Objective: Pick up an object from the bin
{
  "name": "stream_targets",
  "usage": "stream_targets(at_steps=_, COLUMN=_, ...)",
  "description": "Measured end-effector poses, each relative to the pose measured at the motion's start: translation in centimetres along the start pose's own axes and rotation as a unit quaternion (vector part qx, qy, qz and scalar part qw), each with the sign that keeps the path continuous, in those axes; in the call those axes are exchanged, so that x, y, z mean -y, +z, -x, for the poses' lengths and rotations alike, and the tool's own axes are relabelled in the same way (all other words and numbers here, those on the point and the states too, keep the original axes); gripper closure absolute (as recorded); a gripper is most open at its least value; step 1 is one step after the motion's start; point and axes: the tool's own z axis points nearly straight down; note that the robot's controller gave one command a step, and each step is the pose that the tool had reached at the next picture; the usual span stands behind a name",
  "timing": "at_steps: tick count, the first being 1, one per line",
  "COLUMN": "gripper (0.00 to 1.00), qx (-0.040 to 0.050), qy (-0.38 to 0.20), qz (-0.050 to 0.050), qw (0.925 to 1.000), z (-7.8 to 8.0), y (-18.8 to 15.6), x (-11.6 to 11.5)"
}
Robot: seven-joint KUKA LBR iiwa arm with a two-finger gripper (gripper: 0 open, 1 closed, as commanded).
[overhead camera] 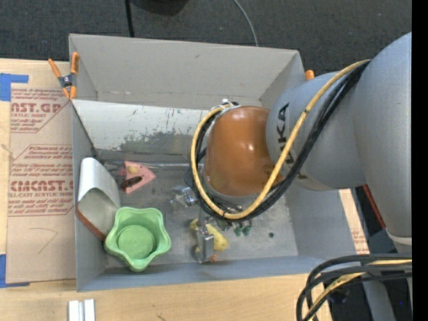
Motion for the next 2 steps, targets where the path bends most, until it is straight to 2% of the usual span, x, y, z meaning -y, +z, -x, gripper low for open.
stream_targets(at_steps=1, gripper=0.00, qx=0.0001, qy=0.000, qz=0.000, qw=1.0000, z=0.0, y=0.0, x=0.0)
stream_targets(at_steps=2, gripper=0.00, qx=0.0039, qy=-0.008, qz=-0.001, qw=1.0000, z=2.7, y=3.2, x=-3.6)
